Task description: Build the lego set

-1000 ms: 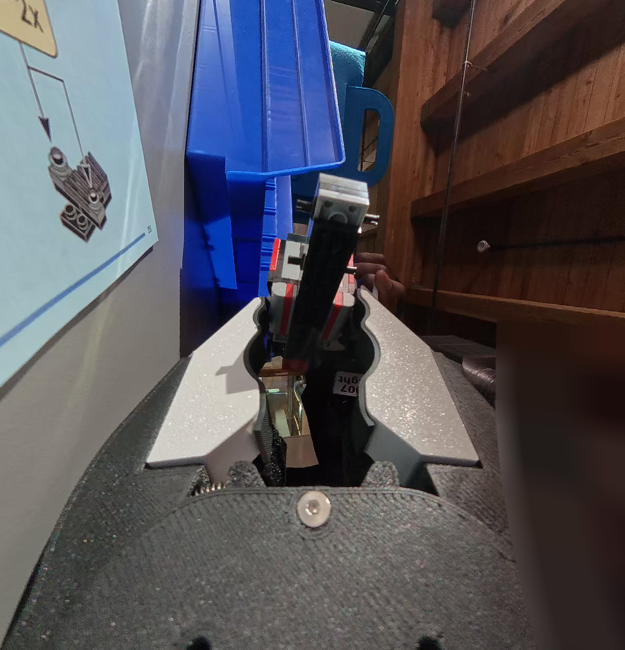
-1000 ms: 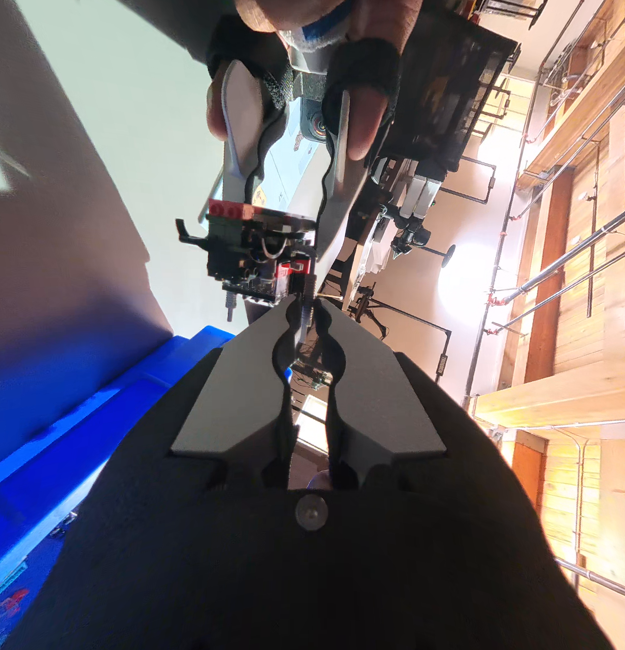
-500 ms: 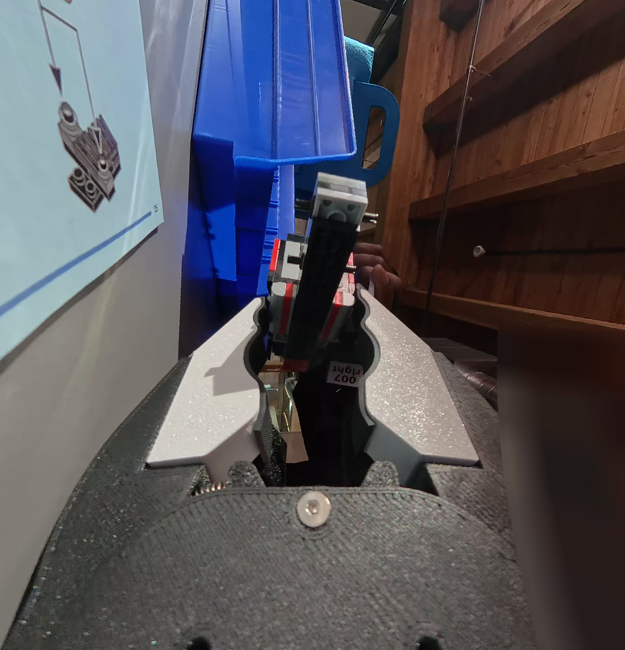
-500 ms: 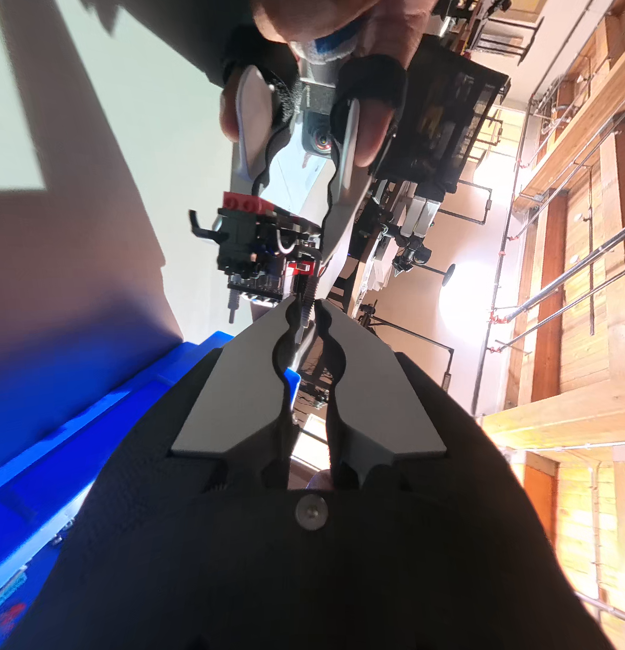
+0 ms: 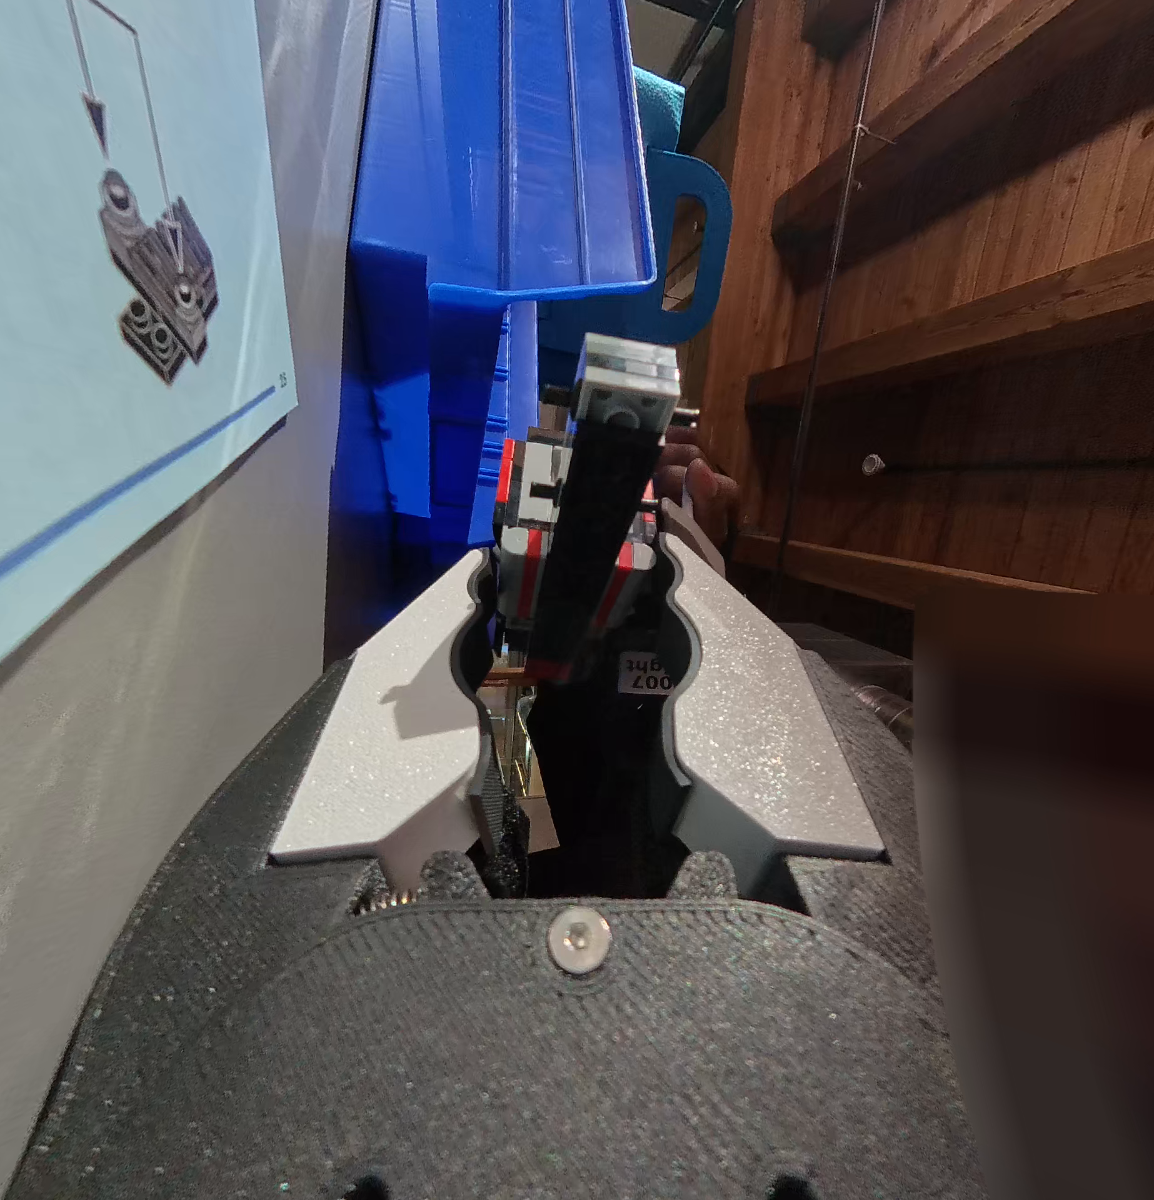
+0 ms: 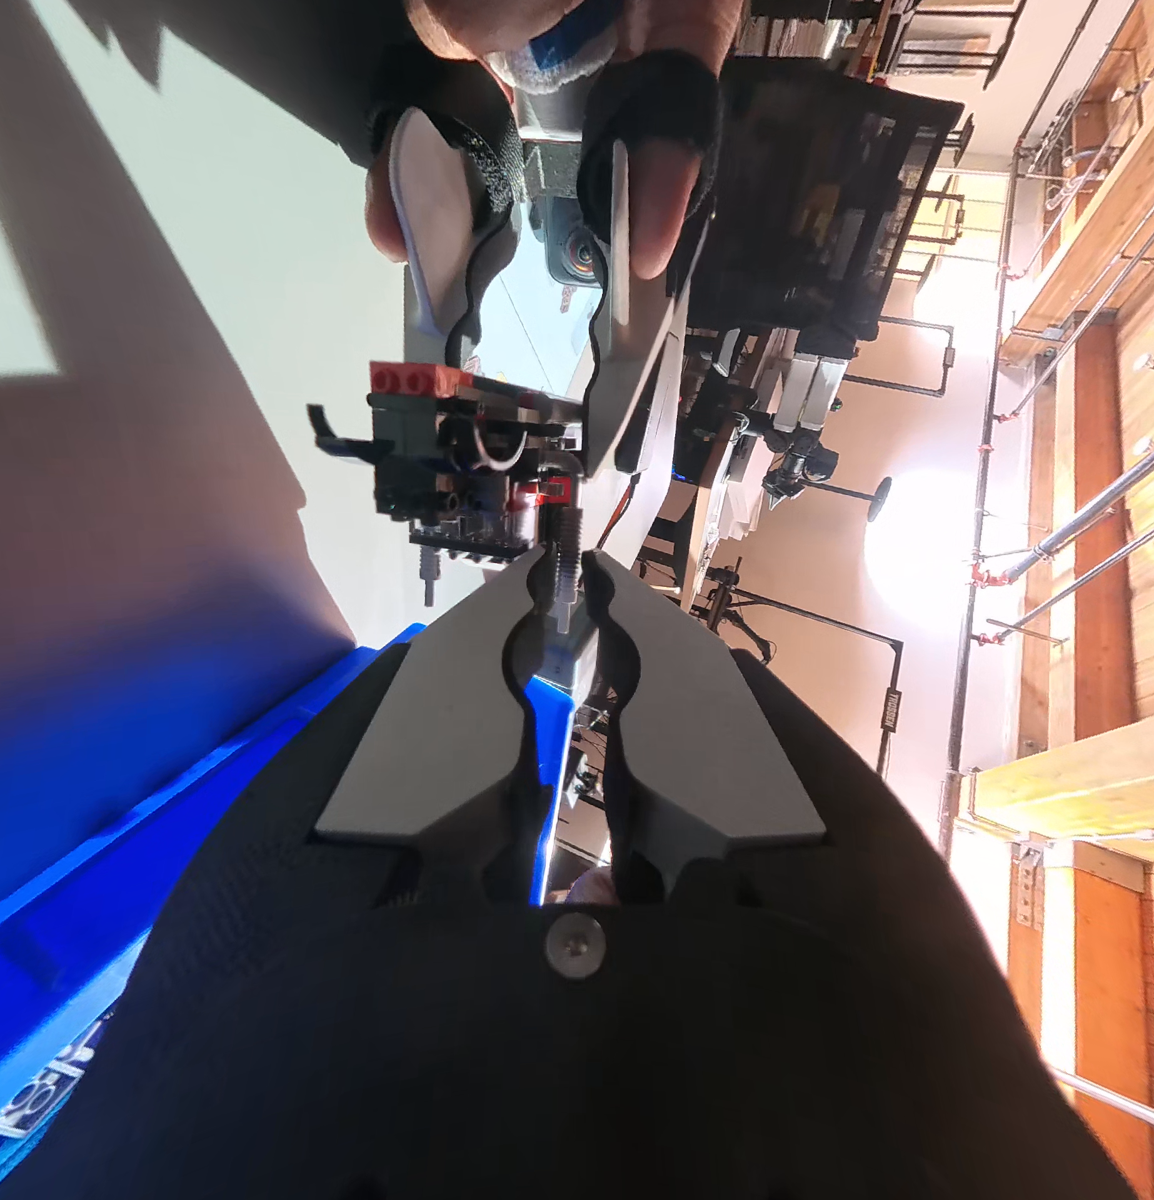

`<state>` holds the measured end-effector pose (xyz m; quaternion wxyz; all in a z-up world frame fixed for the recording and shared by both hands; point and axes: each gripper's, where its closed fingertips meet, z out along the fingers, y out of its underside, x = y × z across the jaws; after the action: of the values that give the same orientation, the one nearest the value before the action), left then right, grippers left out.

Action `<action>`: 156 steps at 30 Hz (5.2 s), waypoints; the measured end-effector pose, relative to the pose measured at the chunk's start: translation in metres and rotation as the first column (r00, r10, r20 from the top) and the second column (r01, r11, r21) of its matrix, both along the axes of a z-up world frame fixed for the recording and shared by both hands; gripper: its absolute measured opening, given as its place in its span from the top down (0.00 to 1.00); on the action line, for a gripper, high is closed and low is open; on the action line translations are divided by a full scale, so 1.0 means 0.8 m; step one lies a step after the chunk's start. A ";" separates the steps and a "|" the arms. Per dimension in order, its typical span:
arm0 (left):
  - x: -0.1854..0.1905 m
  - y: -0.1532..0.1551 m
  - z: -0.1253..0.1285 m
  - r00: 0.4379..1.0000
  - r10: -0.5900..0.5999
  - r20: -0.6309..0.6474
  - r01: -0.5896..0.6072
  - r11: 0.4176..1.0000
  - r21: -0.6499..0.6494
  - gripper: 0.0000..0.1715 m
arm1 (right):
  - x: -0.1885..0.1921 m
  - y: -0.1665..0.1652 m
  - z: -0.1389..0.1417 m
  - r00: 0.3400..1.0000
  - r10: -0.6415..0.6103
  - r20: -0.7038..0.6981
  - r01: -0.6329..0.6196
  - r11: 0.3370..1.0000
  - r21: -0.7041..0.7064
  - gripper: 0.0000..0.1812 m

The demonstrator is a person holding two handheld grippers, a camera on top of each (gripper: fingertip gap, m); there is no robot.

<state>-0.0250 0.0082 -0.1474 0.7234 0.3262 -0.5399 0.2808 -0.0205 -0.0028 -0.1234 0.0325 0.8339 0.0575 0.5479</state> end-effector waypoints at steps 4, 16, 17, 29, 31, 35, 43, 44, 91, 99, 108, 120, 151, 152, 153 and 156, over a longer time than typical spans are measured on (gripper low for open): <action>0.000 0.000 0.001 1.000 0.001 0.005 -0.001 1.000 -0.004 0.71 | 0.002 0.000 0.000 1.000 0.003 -0.010 -0.003 1.000 0.000 0.94; 0.001 0.001 0.004 1.000 0.003 0.004 -0.002 1.000 -0.017 0.71 | 0.006 0.001 -0.001 0.998 0.013 -0.056 -0.013 1.000 0.005 0.91; 0.001 0.001 0.005 1.000 0.003 0.003 -0.003 1.000 -0.017 0.71 | 0.006 0.001 -0.002 0.998 0.014 -0.059 -0.013 1.000 0.001 0.91; 0.000 0.001 0.005 1.000 -0.002 0.006 0.002 1.000 -0.029 0.71 | 0.004 0.000 -0.004 0.991 0.015 -0.137 -0.011 0.999 0.030 0.91; 0.001 0.001 0.006 1.000 -0.001 0.009 0.001 0.999 -0.033 0.71 | 0.002 0.000 -0.003 0.988 0.012 -0.157 -0.005 0.999 0.046 0.91; 0.001 0.001 0.005 1.000 -0.001 0.014 0.001 0.999 -0.033 0.71 | 0.001 -0.001 0.002 0.976 -0.002 -0.218 0.036 0.988 0.153 0.91; -0.004 0.002 0.003 0.998 -0.021 0.051 0.023 0.999 -0.038 0.71 | -0.001 0.008 0.016 0.843 0.059 -0.534 0.281 0.799 0.532 0.91; -0.005 0.002 0.003 0.998 -0.025 0.054 0.027 0.999 -0.040 0.71 | 0.000 0.008 0.017 0.823 0.068 -0.564 0.305 0.784 0.540 0.91; 0.008 -0.001 0.002 0.999 0.025 0.019 -0.025 1.000 -0.019 0.71 | 0.001 0.009 0.000 0.999 -0.027 -0.023 0.020 0.970 -0.243 0.96; 0.008 -0.001 0.002 0.999 0.026 0.020 -0.026 0.999 -0.020 0.71 | -0.005 0.014 0.001 0.998 -0.018 -0.055 0.008 0.987 -0.162 0.96; 0.010 -0.001 0.002 0.999 0.029 0.024 -0.029 0.999 -0.019 0.71 | -0.011 0.027 0.001 0.997 0.039 -0.067 -0.046 0.993 -0.109 0.96; 0.010 -0.001 0.002 0.999 0.030 0.038 -0.029 0.999 -0.024 0.72 | -0.013 0.032 -0.002 0.992 0.049 -0.120 -0.053 0.998 -0.038 0.96; 0.004 0.000 -0.001 0.999 0.015 0.039 -0.014 1.000 -0.009 0.72 | 0.003 0.024 -0.008 0.936 -0.076 -0.343 0.201 0.916 0.346 0.93; 0.004 0.000 -0.002 0.999 0.016 0.039 -0.015 1.000 -0.008 0.72 | 0.004 0.024 -0.008 0.933 -0.081 -0.351 0.212 0.911 0.353 0.93; 0.004 0.000 -0.002 0.999 0.016 0.039 -0.016 1.000 -0.008 0.72 | 0.004 0.023 -0.009 0.930 -0.086 -0.358 0.223 0.906 0.361 0.93; 0.004 0.000 -0.001 0.999 0.017 0.041 -0.017 1.000 -0.008 0.71 | 0.005 0.025 -0.011 0.916 -0.093 -0.391 0.261 0.877 0.403 0.93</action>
<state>-0.0218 0.0086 -0.1485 0.7111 0.3220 -0.5507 0.2957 -0.0166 0.0169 -0.1322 -0.1200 0.9066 -0.1428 0.3786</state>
